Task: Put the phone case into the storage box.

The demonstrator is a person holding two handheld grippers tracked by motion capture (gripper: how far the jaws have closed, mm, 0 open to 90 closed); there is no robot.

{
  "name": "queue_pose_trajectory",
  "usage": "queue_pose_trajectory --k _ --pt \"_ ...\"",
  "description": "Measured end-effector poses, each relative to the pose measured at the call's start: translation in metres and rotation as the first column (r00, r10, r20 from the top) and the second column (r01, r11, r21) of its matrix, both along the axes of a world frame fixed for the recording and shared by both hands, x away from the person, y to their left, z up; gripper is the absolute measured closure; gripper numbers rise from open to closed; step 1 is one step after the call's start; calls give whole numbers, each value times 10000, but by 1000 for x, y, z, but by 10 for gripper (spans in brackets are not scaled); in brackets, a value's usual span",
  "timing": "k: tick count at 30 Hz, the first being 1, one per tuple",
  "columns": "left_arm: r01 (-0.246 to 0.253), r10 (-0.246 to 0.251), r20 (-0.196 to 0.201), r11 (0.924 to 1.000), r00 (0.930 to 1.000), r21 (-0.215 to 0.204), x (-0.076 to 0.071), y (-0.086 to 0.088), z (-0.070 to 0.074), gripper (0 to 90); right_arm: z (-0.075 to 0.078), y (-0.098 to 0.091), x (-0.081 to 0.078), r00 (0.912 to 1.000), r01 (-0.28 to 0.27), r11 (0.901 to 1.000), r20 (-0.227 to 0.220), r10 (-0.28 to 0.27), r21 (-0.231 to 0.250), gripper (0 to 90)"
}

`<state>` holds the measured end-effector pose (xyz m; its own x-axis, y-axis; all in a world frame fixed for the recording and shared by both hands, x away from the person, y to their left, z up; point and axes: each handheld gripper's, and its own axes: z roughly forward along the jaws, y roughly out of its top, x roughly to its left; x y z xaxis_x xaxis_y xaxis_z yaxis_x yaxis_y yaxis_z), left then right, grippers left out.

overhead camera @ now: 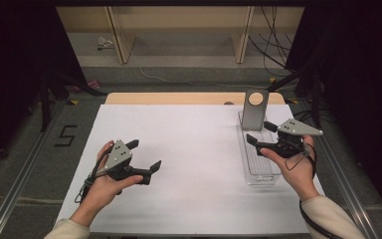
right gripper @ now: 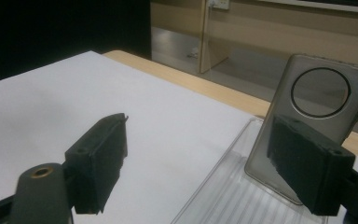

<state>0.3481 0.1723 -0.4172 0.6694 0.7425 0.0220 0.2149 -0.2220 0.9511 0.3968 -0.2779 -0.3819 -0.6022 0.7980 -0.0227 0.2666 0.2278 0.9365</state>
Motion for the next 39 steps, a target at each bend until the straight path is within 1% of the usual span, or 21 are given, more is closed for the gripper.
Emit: queue_pose_trajectory --k 18,23,30,34,39 --pt "103 -102 -62 9999 9999 41 -4 -1 -2 6 -5 -2 -19 9993 -377 9993 -19 377 20 209" --pt "121 -120 -47 9999 9999 36 -6 0 -2 6 -9 -3 -25 9991 -435 9990 3 435 33 209" --pt "125 -125 -96 9999 9999 62 -8 2 -4 6 -14 -7 -36 9984 -536 9985 189 534 109 211" --pt "136 -135 -90 9999 9999 76 -9 2 -5 6 -18 -8 -40 9982 -587 9980 144 584 237 210" --pt "110 -109 -131 9999 9999 57 -10 3 -6 6 -21 -8 -45 9979 -637 9977 129 634 240 209"
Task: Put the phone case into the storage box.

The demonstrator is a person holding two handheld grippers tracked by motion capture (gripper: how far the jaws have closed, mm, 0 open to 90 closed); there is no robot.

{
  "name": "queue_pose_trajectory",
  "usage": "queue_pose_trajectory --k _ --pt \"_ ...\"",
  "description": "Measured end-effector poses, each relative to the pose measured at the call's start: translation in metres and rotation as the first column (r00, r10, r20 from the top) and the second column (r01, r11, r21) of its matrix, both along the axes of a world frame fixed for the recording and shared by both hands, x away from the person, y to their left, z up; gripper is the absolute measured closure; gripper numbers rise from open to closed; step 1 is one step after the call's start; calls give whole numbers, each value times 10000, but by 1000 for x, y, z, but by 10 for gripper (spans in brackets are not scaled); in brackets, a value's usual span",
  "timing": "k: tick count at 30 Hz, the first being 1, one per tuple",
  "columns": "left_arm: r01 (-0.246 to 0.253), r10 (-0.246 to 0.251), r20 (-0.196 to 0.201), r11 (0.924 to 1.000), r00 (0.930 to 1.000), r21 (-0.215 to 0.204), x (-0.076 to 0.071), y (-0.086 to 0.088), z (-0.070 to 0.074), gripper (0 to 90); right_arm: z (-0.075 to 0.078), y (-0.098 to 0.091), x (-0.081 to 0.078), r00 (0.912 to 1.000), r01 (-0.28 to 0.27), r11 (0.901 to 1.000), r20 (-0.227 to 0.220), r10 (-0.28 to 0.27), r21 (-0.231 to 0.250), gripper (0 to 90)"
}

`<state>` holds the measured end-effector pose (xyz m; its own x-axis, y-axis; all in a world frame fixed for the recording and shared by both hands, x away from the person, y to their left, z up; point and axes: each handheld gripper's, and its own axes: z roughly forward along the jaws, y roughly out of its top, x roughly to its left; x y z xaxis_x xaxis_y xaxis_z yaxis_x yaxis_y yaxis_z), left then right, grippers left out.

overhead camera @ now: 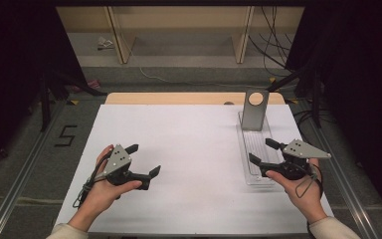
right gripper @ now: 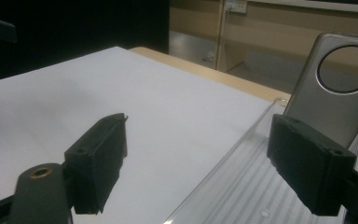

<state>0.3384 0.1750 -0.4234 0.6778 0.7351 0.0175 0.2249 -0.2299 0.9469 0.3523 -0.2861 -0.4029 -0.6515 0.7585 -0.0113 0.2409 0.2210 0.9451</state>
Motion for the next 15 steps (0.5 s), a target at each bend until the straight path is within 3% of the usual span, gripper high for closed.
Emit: queue_pose_trajectory --k 15 --pt "75 -74 -94 9999 9999 72 0 -1 -3 9 -4 -1 0 9999 74 9999 92 -74 101 207"
